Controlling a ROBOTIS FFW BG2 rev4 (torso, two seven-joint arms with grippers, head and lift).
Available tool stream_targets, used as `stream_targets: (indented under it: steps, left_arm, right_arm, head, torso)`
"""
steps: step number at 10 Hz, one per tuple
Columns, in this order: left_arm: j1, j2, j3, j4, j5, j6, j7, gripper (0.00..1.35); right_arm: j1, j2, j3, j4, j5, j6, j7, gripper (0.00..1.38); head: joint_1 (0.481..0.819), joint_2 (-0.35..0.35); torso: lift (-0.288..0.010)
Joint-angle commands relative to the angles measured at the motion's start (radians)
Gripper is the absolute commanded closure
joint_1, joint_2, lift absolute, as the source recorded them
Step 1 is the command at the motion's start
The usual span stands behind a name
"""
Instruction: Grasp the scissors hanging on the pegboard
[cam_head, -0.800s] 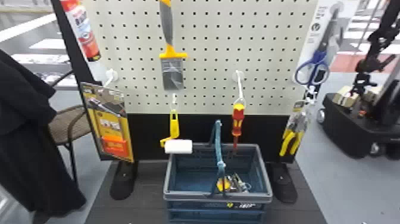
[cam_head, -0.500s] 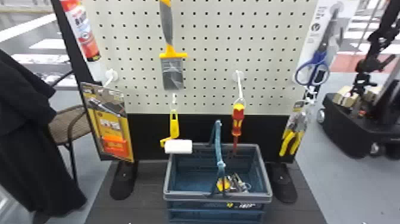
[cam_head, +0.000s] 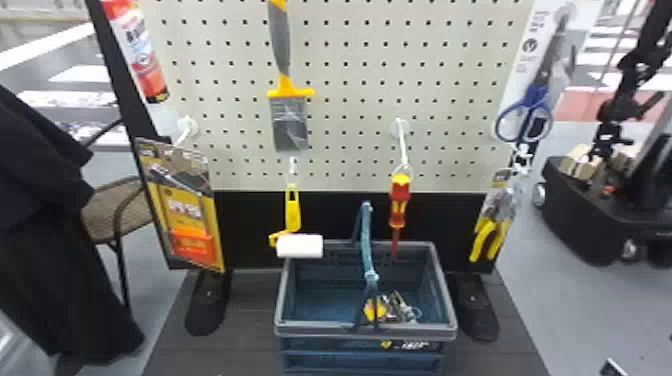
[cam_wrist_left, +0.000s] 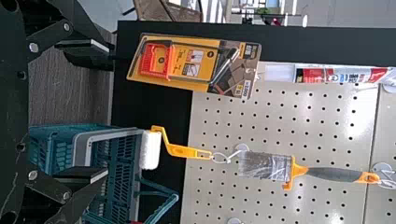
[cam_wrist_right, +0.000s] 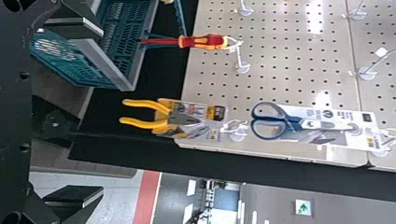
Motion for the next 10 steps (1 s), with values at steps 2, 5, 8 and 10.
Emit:
stream_targets:
  steps: [2,5,8,10]
  left_arm:
    - [-0.004,0.002,-0.001,0.004,0.002,-0.001,-0.001,0.37]
    - [-0.006,0.002,-0.003,0.009,0.007,-0.001,-0.001,0.37]
    - [-0.012,0.005,-0.006,0.012,0.01,-0.001,0.001,0.37]
    - [-0.017,0.008,-0.011,0.014,0.015,-0.001,-0.001,0.37]
  right_arm:
    - [-0.049,-0.05,0.001,-0.036,-0.004,0.046,0.0,0.1]
    - [-0.122,-0.115,0.015,-0.032,-0.037,0.089,0.0,0.09]
    - [-0.225,-0.194,0.048,0.013,-0.079,0.125,-0.001,0.09]
    - [-0.311,-0.256,0.085,0.064,-0.109,0.144,-0.001,0.08]
  head:
    - [0.549,0.0]
    - [0.549,0.0]
    - [0.549,0.0]
    - [0.549,0.0]
  torso:
    - [-0.1]
    - [-0.1]
    - [-0.1]
    - [-0.1]
